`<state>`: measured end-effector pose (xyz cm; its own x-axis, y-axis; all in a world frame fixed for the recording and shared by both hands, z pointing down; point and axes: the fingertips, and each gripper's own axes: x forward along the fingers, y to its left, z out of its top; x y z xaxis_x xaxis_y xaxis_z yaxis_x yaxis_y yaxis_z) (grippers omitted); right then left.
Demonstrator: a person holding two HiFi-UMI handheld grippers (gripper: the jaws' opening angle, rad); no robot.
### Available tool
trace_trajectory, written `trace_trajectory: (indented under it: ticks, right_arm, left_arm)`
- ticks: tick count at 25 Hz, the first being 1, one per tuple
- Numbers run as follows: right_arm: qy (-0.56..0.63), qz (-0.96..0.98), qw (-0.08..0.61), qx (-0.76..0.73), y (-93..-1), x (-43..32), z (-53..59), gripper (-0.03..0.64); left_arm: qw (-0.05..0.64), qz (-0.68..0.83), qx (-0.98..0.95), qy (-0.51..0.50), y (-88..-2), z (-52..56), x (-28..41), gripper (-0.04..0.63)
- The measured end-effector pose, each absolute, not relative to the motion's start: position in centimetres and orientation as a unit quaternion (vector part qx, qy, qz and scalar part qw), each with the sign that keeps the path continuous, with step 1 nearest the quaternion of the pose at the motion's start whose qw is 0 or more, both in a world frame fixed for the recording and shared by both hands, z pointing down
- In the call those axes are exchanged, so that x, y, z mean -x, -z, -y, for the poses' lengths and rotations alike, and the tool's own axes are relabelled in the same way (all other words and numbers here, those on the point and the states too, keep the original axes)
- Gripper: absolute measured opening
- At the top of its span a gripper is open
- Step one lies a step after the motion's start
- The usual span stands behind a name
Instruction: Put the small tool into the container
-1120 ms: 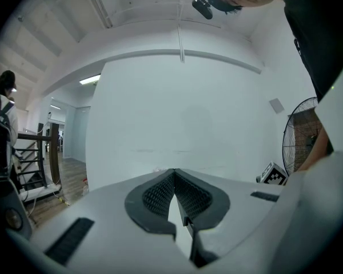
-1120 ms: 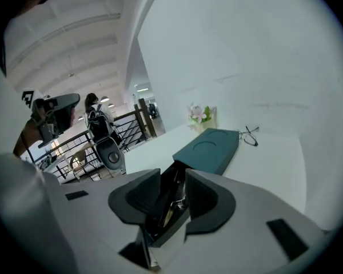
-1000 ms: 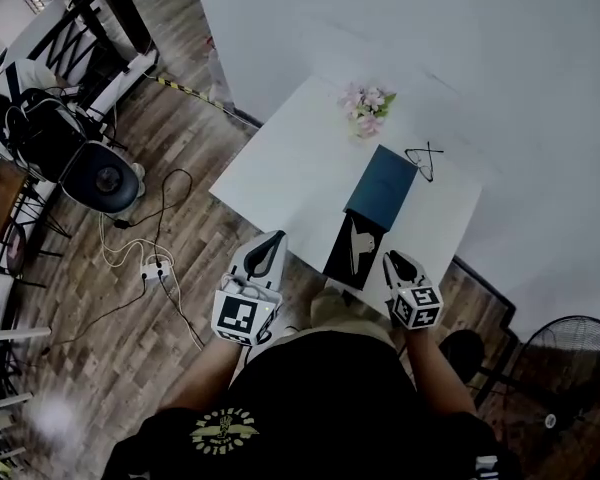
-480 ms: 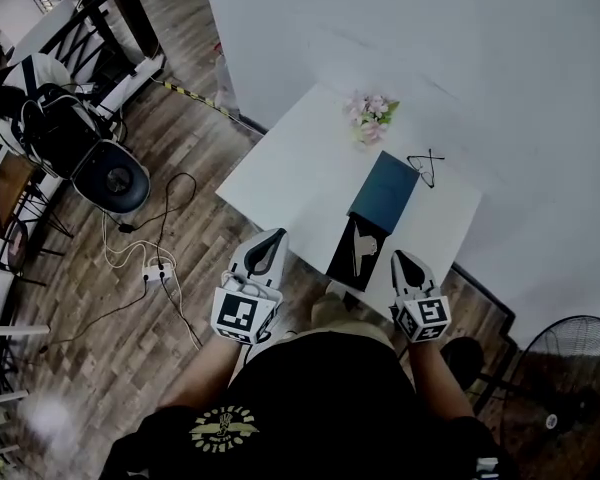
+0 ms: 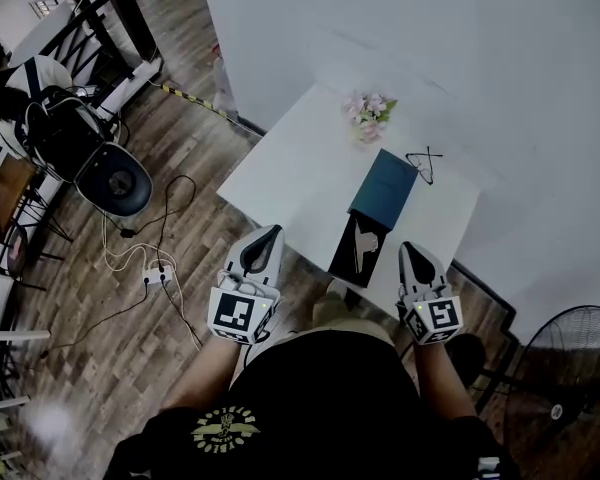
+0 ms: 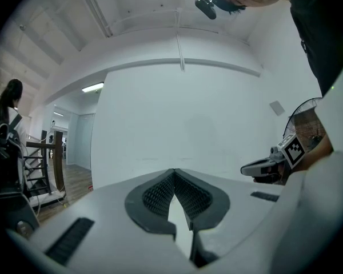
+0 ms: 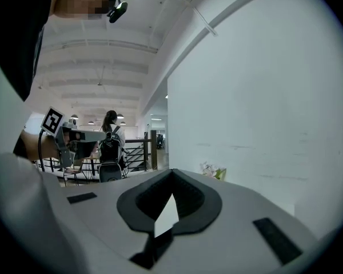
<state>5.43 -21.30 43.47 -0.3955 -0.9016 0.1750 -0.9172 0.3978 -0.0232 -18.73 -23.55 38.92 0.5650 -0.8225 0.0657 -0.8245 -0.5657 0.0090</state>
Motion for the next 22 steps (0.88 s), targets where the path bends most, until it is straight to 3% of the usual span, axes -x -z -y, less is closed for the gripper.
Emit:
trace_trajectory:
  ticks: [22]
  right_arm:
    - [0.016,0.822,0.031,-0.569,-34.4,-5.8,17.4,0.002]
  left_arm:
    - [0.001,0.448,-0.894,-0.015,-35.7,20.4,18.9,0.008]
